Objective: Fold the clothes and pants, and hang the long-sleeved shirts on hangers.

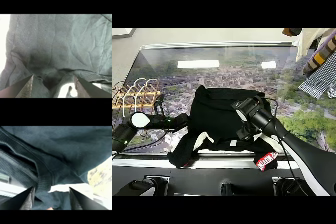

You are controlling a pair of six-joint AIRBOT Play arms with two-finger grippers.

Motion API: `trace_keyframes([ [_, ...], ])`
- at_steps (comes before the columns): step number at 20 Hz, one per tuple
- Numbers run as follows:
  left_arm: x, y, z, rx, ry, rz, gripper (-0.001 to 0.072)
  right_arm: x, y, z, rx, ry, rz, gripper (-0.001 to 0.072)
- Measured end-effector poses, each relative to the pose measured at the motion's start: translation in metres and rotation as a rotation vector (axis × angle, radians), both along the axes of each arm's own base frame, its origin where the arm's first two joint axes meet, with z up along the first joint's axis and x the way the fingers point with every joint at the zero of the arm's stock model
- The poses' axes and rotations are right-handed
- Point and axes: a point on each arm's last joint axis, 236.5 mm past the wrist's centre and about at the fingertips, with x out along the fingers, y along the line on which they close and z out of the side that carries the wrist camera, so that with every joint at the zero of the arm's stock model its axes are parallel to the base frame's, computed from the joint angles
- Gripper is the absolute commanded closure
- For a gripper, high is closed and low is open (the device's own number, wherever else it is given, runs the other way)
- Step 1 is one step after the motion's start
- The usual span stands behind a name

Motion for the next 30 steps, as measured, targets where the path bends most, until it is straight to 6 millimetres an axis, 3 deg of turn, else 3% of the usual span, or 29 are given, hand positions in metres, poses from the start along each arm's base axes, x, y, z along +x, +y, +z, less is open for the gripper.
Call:
trace_keyframes([
  [9,0.000,0.000,0.000,0.000,0.000,0.000,0.0132,0.000,-0.001,-0.009,-0.020,0.046,0.091,0.0203],
  [23,0.000,0.001,-0.001,0.004,0.001,-0.002,0.0132,0.003,-0.025,-0.010,-0.144,0.057,0.093,0.0221],
  [28,0.000,0.002,-0.001,0.013,-0.001,-0.005,0.0132,0.007,-0.025,-0.020,-0.142,0.039,0.102,0.0222],
  [29,0.000,0.002,-0.001,0.013,-0.001,-0.005,0.0132,0.007,-0.026,-0.023,-0.142,0.039,0.102,0.0225],
  [30,0.000,0.003,-0.001,0.014,-0.001,-0.004,0.0132,0.007,-0.025,-0.027,-0.139,0.037,0.105,0.0274],
])
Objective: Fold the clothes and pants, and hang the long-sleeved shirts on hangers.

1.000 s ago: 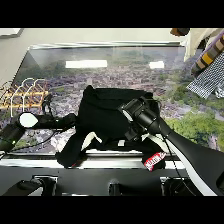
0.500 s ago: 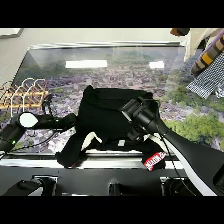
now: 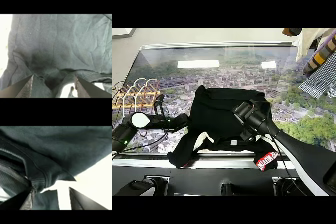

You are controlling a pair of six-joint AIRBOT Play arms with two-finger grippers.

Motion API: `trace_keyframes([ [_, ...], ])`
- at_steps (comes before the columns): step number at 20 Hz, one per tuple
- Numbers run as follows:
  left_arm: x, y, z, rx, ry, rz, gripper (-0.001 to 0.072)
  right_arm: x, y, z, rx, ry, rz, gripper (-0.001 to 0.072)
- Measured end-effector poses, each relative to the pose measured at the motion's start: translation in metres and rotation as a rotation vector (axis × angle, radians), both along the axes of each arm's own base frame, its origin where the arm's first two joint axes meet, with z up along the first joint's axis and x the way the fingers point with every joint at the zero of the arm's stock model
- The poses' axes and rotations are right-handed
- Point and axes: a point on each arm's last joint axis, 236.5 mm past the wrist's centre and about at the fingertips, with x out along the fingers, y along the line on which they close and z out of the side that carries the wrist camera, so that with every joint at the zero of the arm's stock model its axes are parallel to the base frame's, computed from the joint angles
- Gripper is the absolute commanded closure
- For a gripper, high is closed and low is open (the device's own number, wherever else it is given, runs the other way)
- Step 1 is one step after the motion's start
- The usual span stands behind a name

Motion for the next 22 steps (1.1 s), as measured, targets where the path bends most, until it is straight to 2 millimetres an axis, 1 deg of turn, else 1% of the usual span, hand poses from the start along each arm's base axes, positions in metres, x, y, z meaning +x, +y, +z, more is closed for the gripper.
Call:
trace_keyframes([
  [1,0.000,0.000,0.000,0.000,0.000,0.000,0.0132,0.000,0.000,-0.002,0.001,0.001,0.002,0.0317],
  [2,0.000,0.000,0.000,0.000,0.000,0.000,0.0132,0.000,0.000,-0.005,0.003,-0.001,0.003,0.0322],
  [4,0.000,0.000,0.000,0.001,0.000,-0.001,0.0132,0.001,0.002,-0.008,0.011,-0.005,0.004,0.0387],
  [5,0.000,0.000,0.000,0.001,0.000,-0.001,0.0132,0.002,0.003,-0.009,0.018,-0.012,0.006,0.0401],
  [6,0.000,0.000,0.000,0.001,0.000,-0.001,0.0132,0.004,0.005,-0.010,0.025,-0.019,0.007,0.0478],
  [8,0.000,0.000,0.000,0.001,0.000,-0.001,0.0132,0.006,0.009,-0.012,0.045,-0.029,0.005,0.0660],
  [11,-0.002,-0.001,0.000,0.005,0.003,-0.017,0.0135,0.005,0.010,-0.013,0.051,-0.032,-0.012,0.0662],
  [13,-0.006,-0.007,0.005,0.011,-0.006,-0.064,0.0137,0.000,0.007,-0.011,0.039,-0.023,-0.039,0.0662],
  [16,-0.013,-0.032,0.021,0.037,-0.051,-0.180,0.0138,-0.005,0.004,-0.003,0.034,-0.036,-0.100,0.0662],
  [18,-0.023,-0.057,0.029,0.066,-0.072,-0.257,0.0138,-0.007,0.002,0.003,0.036,-0.054,-0.140,0.0662],
  [20,-0.038,-0.079,0.027,0.114,-0.066,-0.321,0.0138,-0.009,0.001,0.007,0.035,-0.064,-0.174,0.0662],
  [22,-0.054,-0.096,0.017,0.177,-0.053,-0.364,0.0138,-0.011,0.002,0.008,0.041,-0.068,-0.201,0.0662],
])
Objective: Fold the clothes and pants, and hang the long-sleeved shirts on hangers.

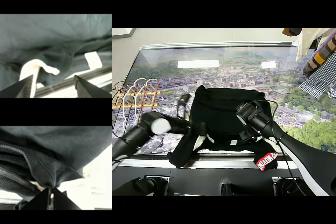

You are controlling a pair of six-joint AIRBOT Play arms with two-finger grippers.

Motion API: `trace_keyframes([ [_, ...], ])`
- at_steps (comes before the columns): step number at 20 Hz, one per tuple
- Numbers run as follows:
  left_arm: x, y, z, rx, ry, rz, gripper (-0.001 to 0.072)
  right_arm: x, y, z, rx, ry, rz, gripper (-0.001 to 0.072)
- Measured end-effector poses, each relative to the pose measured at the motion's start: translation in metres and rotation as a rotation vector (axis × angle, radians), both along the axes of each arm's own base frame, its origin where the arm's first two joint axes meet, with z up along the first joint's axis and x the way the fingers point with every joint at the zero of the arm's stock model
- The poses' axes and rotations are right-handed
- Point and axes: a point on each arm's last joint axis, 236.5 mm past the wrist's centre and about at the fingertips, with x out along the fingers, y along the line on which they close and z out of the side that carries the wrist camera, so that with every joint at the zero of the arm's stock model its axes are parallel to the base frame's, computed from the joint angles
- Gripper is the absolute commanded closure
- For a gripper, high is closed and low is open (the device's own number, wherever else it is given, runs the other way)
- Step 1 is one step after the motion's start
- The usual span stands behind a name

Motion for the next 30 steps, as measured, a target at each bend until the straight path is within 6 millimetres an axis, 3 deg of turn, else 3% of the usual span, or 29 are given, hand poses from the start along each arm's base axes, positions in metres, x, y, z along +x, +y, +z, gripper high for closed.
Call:
trace_keyframes([
  [3,-0.016,-0.015,-0.021,0.113,-0.015,-0.029,0.0138,-0.001,0.001,0.001,0.006,-0.011,-0.032,0.0662],
  [5,-0.020,-0.023,-0.032,0.162,-0.041,-0.044,0.0147,0.000,0.003,0.000,0.014,-0.021,-0.050,0.0662],
  [6,-0.023,-0.027,-0.037,0.178,-0.047,-0.050,0.0186,0.001,0.003,0.000,0.016,-0.026,-0.055,0.0662],
  [9,-0.029,-0.035,-0.051,0.213,-0.055,-0.058,0.0186,0.003,0.006,0.000,0.027,-0.041,-0.070,0.0662],
  [18,-0.025,-0.044,-0.080,0.259,-0.067,-0.047,0.0186,0.008,0.014,-0.003,0.065,-0.071,-0.105,0.0662],
  [19,-0.024,-0.043,-0.083,0.269,-0.068,-0.041,0.0225,0.008,0.015,-0.003,0.069,-0.071,-0.106,0.0662],
  [21,-0.022,-0.040,-0.088,0.281,-0.060,-0.018,0.0604,0.008,0.016,-0.003,0.073,-0.071,-0.109,0.0662],
  [22,-0.020,-0.039,-0.090,0.284,-0.058,-0.005,0.0668,0.008,0.017,-0.004,0.077,-0.069,-0.110,0.0662],
  [27,-0.006,-0.029,-0.087,0.296,-0.048,0.058,0.0669,0.004,0.021,-0.002,0.099,-0.060,-0.120,0.0662],
  [30,0.006,-0.025,-0.074,0.305,-0.057,0.059,0.0669,0.007,0.027,0.007,0.144,-0.095,-0.131,0.0662],
])
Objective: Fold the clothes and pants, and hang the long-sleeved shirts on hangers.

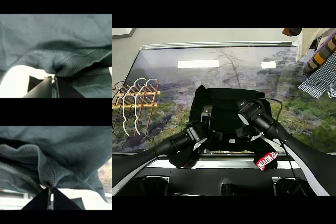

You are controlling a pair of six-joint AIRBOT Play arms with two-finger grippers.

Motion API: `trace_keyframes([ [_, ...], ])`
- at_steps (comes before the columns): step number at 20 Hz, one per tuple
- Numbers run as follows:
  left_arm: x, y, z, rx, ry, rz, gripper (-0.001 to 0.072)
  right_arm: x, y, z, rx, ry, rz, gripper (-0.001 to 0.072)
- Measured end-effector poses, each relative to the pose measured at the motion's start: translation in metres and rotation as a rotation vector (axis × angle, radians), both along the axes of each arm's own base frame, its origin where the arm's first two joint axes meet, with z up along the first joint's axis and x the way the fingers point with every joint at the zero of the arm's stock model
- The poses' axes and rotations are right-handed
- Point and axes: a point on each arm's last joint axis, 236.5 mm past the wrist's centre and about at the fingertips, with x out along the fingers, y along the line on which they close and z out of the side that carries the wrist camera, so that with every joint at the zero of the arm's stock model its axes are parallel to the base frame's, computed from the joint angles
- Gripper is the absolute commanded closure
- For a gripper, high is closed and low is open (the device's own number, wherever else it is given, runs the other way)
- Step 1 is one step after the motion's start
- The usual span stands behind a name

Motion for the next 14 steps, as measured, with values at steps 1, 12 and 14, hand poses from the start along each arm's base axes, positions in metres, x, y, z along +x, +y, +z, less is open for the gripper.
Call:
trace_keyframes([
  [1,0.005,-0.001,0.008,-0.002,-0.009,-0.012,0.0669,0.000,0.001,0.005,0.013,-0.013,-0.005,0.0662],
  [12,0.019,0.003,0.205,-0.115,-0.144,-0.215,0.0669,0.000,-0.029,0.157,0.190,-0.365,-0.130,0.0662],
  [14,0.007,0.008,0.233,-0.146,-0.145,-0.230,0.0670,-0.003,-0.037,0.194,0.253,-0.448,-0.173,0.0662],
])
